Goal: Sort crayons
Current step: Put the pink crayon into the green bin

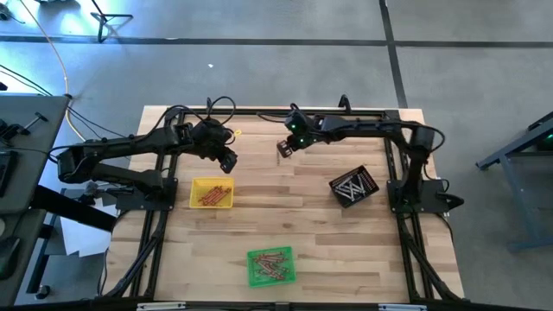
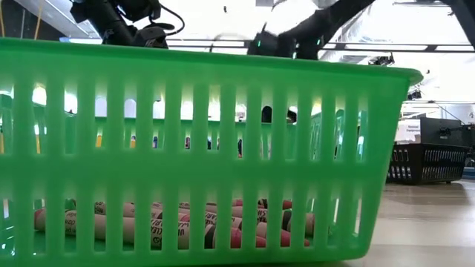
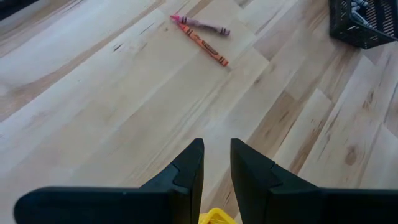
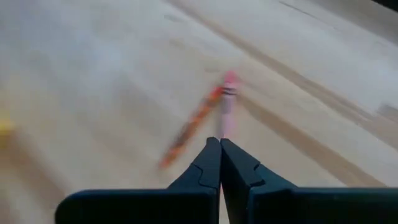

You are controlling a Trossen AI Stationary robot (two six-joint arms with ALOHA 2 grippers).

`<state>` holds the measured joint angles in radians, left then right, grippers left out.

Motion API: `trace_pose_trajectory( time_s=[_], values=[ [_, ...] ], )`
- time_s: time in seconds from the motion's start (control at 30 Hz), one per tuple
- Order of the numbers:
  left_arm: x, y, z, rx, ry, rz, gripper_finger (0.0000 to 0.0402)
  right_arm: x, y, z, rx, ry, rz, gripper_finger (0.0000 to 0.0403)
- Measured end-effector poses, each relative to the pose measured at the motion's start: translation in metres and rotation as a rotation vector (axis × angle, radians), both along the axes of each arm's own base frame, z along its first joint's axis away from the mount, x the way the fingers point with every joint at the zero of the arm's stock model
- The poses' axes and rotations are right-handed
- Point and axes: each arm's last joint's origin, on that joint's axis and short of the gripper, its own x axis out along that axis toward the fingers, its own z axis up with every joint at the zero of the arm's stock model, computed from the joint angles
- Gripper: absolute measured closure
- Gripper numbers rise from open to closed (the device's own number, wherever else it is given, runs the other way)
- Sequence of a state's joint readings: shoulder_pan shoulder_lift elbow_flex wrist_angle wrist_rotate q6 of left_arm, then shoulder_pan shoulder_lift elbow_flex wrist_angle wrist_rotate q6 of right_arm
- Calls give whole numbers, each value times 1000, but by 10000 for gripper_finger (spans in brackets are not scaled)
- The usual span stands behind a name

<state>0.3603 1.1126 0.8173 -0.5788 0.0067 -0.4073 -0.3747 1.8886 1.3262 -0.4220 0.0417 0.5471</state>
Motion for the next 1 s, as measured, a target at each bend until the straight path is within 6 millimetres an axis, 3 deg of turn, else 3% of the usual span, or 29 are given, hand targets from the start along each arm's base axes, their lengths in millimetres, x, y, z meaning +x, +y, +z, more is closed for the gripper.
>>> trace_pose_trajectory(
  time_s=[0.13,0.3,0.5,0.7,0.87,1.0],
  values=[
    [0,0,0,19,14,-28,335,-4,16,31,-11,-77,82,401],
    [0,0,0,32,15,-40,335,-9,23,41,-59,-54,58,402],
    [0,0,0,28,9,-30,335,-4,20,12,-55,63,67,395],
    [1,-3,0,-34,-12,17,335,4,16,-20,30,111,162,336],
    [3,-8,0,-61,-22,26,335,4,4,-19,-45,102,118,276],
    [4,-11,0,-69,-28,23,335,7,-5,-20,-70,49,71,250]
  ],
)
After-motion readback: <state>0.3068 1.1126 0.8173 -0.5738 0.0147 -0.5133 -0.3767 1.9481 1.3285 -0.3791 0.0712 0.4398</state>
